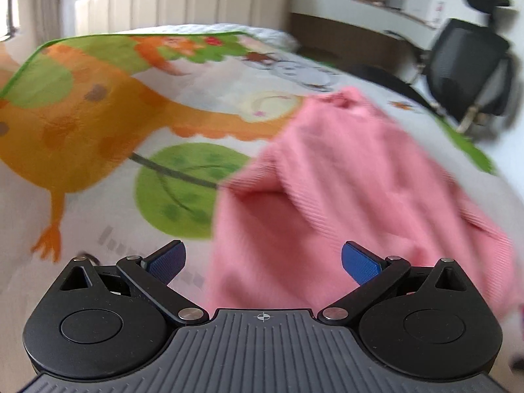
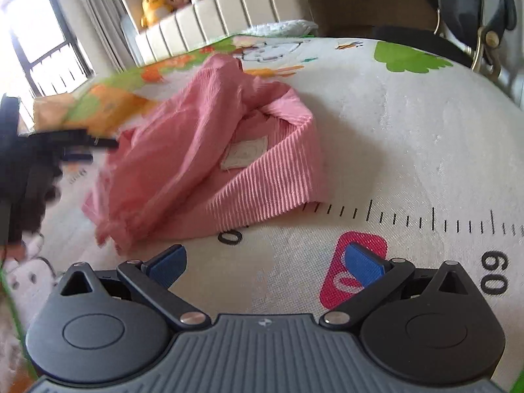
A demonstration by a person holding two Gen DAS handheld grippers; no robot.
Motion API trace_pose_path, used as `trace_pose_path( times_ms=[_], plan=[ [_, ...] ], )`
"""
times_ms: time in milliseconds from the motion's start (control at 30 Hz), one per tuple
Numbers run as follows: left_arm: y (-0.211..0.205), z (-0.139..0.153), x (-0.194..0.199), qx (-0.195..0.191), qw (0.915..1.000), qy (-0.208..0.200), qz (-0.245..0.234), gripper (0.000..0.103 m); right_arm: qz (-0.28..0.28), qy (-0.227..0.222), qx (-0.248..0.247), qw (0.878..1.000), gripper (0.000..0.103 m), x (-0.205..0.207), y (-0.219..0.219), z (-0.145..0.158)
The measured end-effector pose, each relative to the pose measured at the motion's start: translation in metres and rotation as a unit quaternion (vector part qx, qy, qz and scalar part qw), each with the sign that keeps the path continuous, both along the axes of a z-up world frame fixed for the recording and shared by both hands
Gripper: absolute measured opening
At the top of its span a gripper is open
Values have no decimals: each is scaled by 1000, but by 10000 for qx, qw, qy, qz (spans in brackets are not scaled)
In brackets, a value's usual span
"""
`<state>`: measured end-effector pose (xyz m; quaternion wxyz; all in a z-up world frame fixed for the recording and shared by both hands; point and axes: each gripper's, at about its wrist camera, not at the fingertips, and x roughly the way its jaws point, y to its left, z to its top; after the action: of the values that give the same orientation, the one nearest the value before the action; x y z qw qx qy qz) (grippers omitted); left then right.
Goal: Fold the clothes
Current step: 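Grasp the pink dress fabric with the left and right grippers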
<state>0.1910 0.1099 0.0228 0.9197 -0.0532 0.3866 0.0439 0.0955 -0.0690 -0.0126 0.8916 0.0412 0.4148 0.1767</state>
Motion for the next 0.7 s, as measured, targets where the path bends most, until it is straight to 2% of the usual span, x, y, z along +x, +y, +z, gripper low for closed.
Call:
trace_pose_path(
  times_ms=[33,67,100,167,200,233,300,333,400,433,467,500,533,567,633,700],
  plan=[
    [5,-3,5,37,9999,23,91,102,174,149,-150,9996,103,5,5,4],
    [8,-2,6,42,9999,-55,72,99,379,233,0,9990,103,10,4,11],
    [12,-2,6,46,9999,-133,54,98,458,97,141,9988,103,15,1,22],
    [16,-4,8,34,9998,-194,-27,83,488,-560,-151,9971,98,26,2,48],
    [15,-6,9,18,9998,-177,-90,81,517,-824,-350,9946,96,37,5,56],
    [15,-8,11,1,9998,-160,-152,78,549,-1073,-555,9912,89,48,8,63],
    [15,-12,14,-32,9995,-126,-277,76,528,-1137,-876,9882,77,86,19,59],
    [14,-14,15,-48,9994,-109,-339,74,506,-1100,-1031,9873,70,106,27,51],
    [13,-22,21,-81,9993,-25,-360,71,501,-917,-1190,9874,66,138,39,29],
    [12,-25,23,-97,9993,17,-371,66,500,-821,-1262,9873,58,153,45,18],
    [12,-29,26,-113,9992,59,-381,64,509,-732,-1234,9884,48,165,49,6],
    [9,-29,27,-30,9991,24,-414,60,486,-757,-1120,9896,48,169,50,-1],
    [7,-30,28,52,9990,-10,-448,45,467,-817,-1002,9905,37,170,50,-4],
    [3,-29,26,60,9985,-45,-535,25,476,-767,-859,9922,23,171,50,-5],
    [-5,-24,17,96,9980,-66,-613,9,530,-670,-749,9935,15,164,51,-3],
    [-17,-18,-4,96,9963,-39,-849,8,701,-613,-801,9924,11,143,48,2]
  ],
)
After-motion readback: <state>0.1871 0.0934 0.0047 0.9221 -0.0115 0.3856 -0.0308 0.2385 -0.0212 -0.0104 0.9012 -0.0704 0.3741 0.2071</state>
